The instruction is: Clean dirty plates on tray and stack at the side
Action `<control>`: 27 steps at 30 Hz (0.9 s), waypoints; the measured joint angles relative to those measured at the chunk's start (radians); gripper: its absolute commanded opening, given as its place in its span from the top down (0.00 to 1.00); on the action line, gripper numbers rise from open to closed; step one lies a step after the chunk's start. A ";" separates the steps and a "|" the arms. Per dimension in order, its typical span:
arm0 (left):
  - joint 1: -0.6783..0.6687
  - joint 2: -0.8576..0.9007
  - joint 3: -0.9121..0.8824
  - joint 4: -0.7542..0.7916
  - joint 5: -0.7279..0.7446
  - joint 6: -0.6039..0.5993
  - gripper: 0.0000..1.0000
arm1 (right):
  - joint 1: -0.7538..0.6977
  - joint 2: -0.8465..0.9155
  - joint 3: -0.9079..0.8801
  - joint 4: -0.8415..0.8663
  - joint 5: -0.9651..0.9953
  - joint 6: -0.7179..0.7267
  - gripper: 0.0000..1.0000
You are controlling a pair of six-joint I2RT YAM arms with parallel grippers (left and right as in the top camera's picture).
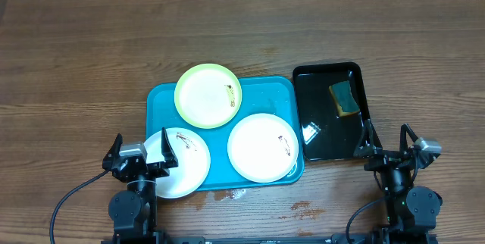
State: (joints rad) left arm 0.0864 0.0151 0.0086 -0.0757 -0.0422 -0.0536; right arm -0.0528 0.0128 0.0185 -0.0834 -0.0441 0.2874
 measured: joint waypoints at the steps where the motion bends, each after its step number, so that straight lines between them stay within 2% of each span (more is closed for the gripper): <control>1: 0.000 0.000 0.000 0.000 0.000 0.000 0.00 | 0.000 0.000 0.000 0.001 0.000 0.000 0.00; 11: 0.000 0.000 0.000 0.000 0.000 0.000 0.00 | 0.000 0.000 0.000 -0.009 -0.005 0.000 0.00; 16: 0.000 0.000 0.000 0.000 0.000 0.000 0.00 | 0.000 0.020 0.042 -0.126 -0.039 0.000 0.00; 19: 0.000 0.000 0.000 -0.001 0.000 0.000 0.00 | 0.000 0.109 0.179 -0.249 -0.060 0.000 0.00; 27: 0.000 -0.001 0.000 0.001 0.000 0.000 0.00 | 0.000 0.601 0.830 -0.730 -0.100 -0.038 0.00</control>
State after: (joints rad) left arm 0.0864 0.0139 0.0086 -0.0750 -0.0425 -0.0536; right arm -0.0528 0.6136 0.8486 -0.8131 -0.1436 0.2497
